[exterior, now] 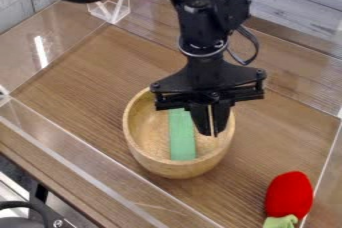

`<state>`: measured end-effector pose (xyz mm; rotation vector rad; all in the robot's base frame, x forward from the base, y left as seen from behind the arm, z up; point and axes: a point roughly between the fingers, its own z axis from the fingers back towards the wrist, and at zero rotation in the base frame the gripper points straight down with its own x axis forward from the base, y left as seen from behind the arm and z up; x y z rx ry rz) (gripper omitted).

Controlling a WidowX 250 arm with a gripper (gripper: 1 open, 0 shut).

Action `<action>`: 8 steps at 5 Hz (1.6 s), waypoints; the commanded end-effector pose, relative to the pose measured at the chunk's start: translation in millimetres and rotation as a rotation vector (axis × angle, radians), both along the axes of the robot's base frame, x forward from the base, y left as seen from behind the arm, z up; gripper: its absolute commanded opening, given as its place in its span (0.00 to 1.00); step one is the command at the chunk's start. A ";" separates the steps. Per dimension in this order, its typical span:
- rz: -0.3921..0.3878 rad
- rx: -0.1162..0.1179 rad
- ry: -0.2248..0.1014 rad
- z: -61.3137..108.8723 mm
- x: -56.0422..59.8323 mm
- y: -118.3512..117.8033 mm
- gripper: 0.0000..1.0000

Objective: Put the green block in the brown bowl

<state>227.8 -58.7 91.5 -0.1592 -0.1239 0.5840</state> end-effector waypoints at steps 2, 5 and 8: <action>-0.015 -0.008 -0.052 14.9 7.5 7.4 0.00; -0.048 -0.021 -0.092 56.0 24.1 16.0 1.00; -0.159 0.029 -0.175 75.4 66.5 70.1 1.00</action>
